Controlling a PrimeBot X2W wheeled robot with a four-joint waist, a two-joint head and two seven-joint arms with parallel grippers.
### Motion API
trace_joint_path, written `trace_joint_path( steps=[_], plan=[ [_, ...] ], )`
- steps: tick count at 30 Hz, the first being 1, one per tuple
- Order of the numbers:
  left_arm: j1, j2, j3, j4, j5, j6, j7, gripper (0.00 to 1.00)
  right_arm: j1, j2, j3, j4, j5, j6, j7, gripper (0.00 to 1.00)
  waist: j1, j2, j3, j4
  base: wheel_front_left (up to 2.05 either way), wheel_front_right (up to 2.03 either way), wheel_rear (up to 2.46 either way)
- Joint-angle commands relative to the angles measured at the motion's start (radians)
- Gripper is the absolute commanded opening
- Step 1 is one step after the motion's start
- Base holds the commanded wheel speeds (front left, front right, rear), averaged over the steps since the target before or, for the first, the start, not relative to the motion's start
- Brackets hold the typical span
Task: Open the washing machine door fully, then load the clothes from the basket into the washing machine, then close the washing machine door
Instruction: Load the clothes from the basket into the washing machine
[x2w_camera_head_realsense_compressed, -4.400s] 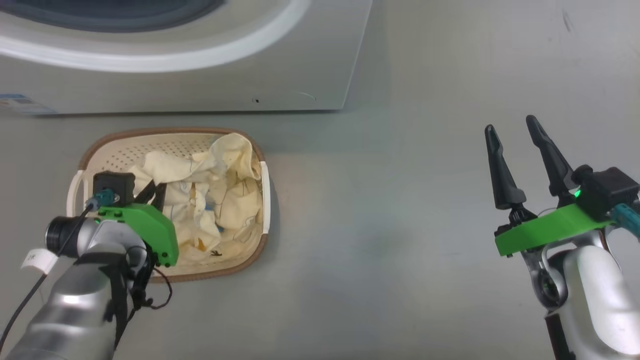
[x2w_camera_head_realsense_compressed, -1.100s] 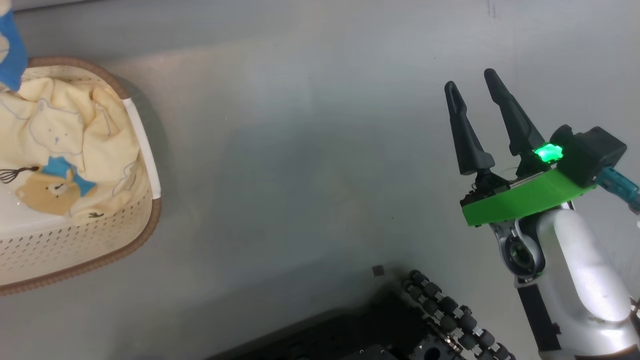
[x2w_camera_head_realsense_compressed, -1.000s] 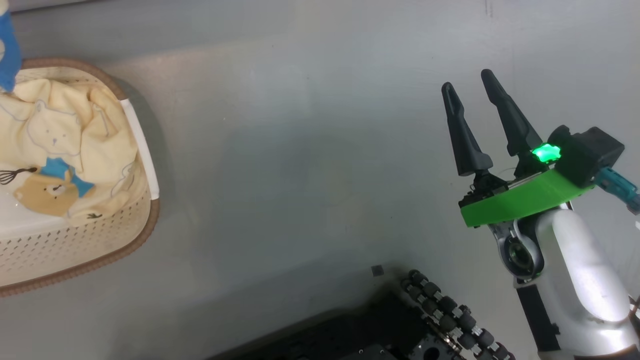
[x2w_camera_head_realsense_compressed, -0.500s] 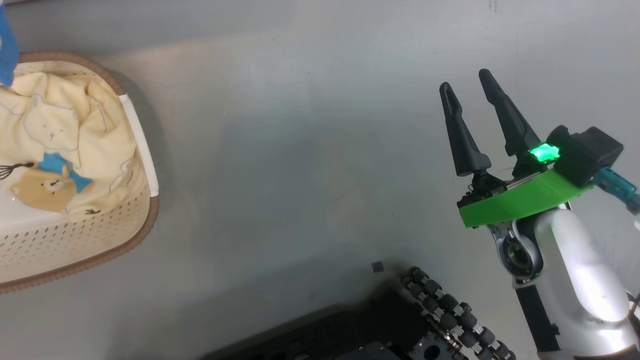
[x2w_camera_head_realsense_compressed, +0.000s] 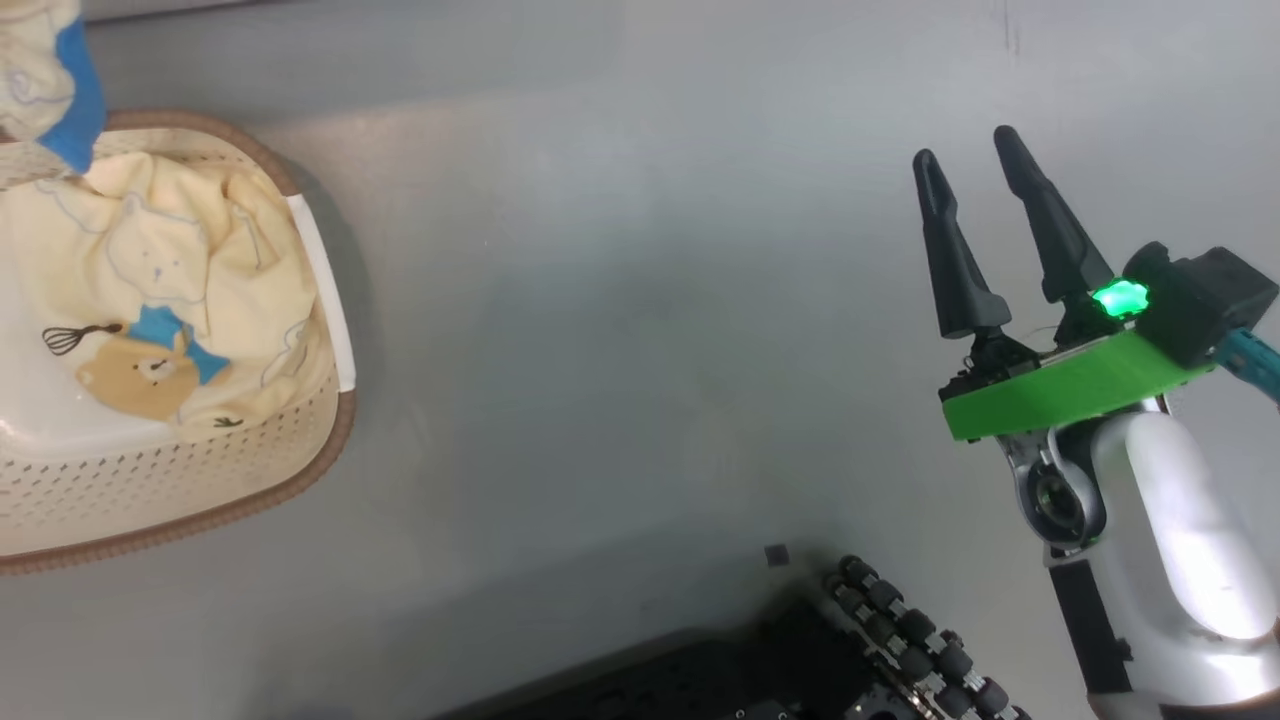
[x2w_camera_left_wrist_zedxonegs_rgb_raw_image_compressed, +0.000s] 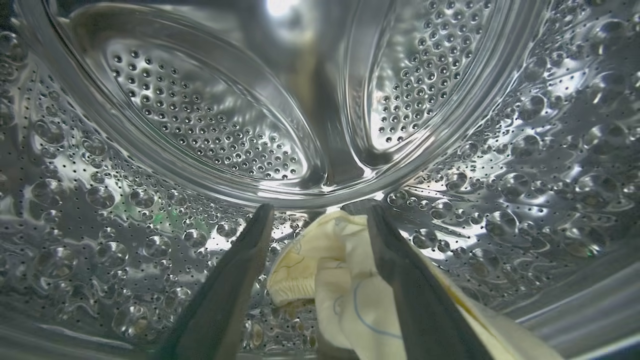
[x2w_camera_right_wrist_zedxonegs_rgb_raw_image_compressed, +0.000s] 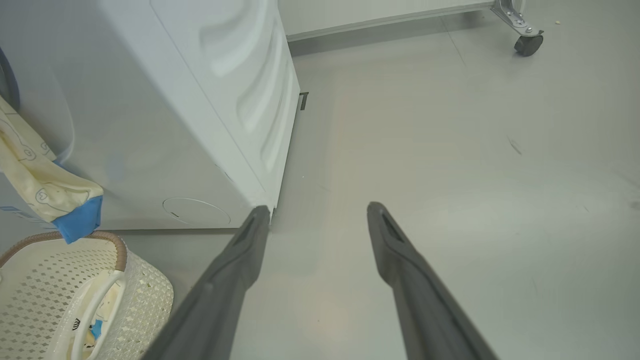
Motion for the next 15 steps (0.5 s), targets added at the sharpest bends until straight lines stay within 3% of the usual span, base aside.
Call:
trace_joint_path(
  steps=[1, 15],
  plan=[
    [0.021, 0.027, -0.006, -0.024, -0.022, 0.001, -0.016, 1.00, 0.018, 0.001, -0.003, -0.019, -0.016, 0.003, -0.006, 1.00, 0.0000, 0.0000, -0.040, 0.019, 0.00, 0.00, 0.00],
    [0.383, -0.041, -0.165, -0.100, -0.159, 0.001, -0.075, 1.00, 0.084, 0.001, -0.074, 0.006, -0.114, 0.003, -0.006, 1.00, 0.0000, 0.0000, -0.328, 0.146, 0.00, 0.00, 0.00]
  ],
)
